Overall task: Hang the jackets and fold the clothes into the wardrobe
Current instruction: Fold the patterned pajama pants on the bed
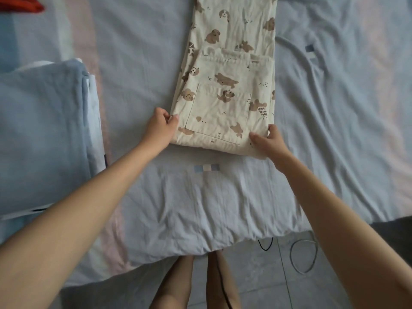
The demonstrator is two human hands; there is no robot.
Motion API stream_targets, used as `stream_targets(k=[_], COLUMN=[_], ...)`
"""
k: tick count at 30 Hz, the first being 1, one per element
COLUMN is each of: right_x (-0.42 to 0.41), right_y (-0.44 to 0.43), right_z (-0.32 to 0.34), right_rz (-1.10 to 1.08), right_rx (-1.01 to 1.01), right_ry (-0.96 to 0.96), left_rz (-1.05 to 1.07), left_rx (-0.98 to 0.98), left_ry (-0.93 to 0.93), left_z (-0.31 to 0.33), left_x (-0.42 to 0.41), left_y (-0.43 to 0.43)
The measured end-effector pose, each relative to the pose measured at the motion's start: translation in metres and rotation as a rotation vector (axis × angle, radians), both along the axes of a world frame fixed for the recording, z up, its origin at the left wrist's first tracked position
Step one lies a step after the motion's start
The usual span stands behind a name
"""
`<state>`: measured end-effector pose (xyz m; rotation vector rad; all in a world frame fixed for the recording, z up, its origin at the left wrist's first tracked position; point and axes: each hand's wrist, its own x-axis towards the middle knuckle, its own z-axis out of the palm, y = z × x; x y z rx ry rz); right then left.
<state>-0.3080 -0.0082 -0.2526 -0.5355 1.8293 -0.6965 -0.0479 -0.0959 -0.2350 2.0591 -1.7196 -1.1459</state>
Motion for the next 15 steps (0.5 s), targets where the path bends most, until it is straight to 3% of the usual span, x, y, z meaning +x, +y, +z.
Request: stream_targets(k=[6, 11, 13, 15], right_x=[0.007, 0.023, 0.026, 0.026], right_y=[0.068, 0.158, 0.176, 0.173], right_z=[0.027, 0.020, 0.019, 0.022], right_rz=[0.304, 0.384, 0.393, 0.388], right_rx=[0.366, 0.699, 0.731, 0.664], right_ry=[-0.360, -0.655, -0.646, -0.496], left_rz=[-0.081, -0.122, -0.168, -0.127], left_rx=[0.373, 0.808, 0.865, 0.862], left_ry=[0.039, 0.075, 0.034, 0.073], left_z=[0.008, -0.009, -0.015, -0.019], left_x=[0.035, 0.077, 0.088, 0.092], left_y=[0.074, 0.173, 0.195, 0.201])
